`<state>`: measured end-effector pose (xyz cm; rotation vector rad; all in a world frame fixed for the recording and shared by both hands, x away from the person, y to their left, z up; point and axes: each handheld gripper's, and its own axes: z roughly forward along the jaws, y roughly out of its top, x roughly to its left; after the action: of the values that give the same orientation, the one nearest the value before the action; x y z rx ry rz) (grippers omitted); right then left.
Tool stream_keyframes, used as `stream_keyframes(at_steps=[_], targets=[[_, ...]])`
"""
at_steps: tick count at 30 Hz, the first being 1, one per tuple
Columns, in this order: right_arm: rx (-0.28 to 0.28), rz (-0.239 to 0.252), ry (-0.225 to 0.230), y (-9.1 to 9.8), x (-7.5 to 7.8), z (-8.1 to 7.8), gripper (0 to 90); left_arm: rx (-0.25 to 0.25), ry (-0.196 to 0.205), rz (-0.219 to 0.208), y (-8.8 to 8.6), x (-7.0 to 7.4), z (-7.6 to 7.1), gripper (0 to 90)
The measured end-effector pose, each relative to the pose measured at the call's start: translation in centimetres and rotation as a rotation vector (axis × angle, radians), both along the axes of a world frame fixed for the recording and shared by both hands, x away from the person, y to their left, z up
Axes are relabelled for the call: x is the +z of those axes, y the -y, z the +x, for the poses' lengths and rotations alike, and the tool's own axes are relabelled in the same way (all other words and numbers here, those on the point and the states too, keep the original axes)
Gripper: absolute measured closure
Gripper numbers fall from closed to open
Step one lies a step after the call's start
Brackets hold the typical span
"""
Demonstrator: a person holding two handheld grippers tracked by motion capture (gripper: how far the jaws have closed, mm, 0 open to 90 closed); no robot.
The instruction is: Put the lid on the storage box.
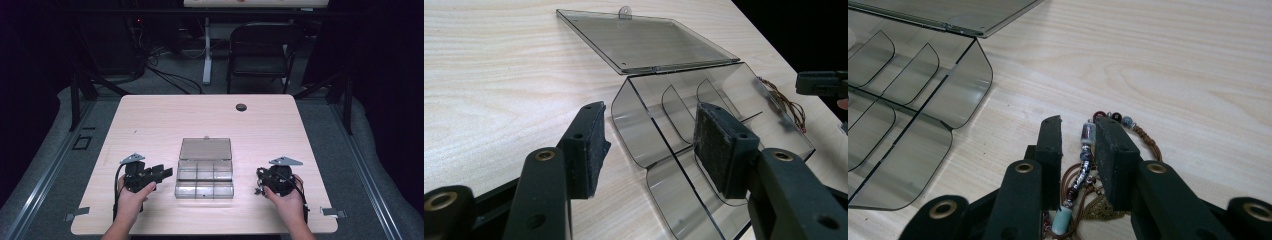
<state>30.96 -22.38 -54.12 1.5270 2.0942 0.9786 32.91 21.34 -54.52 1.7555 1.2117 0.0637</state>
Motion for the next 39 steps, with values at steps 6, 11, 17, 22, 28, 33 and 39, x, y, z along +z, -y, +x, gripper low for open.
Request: stream_keyframes(at_steps=[6,11,17,22,28,33,39], targets=[[-0.016,0.002,-0.040,0.1,-1.0,0.4,73.9,0.005,-0.003,-0.003,-0.2,0.0,0.0,47.0],[-0.031,0.009,-0.070,0.4,-1.6,0.8,73.8,0.004,-0.011,-0.007,-0.3,-0.1,0.0,47.0],[-0.042,0.017,-0.104,0.6,-2.0,1.0,74.5,0.007,-0.011,-0.015,-0.4,-0.2,0.1,47.0],[-0.030,0.010,-0.104,0.4,-2.1,1.0,75.1,0.010,-0.016,-0.018,-0.4,-0.2,0.1,47.0],[-0.026,-0.015,-0.106,0.0,-2.3,1.2,75.5,0.008,-0.016,-0.019,-0.5,-0.3,0.1,47.0],[-0.020,-0.038,-0.101,-0.2,-2.5,1.3,76.6,0.014,-0.016,-0.024,-0.5,-0.3,0.2,47.0],[-0.008,-0.065,-0.089,-0.5,-2.5,1.3,78.0,0.017,-0.020,-0.030,-0.6,-0.3,0.2,47.0]])
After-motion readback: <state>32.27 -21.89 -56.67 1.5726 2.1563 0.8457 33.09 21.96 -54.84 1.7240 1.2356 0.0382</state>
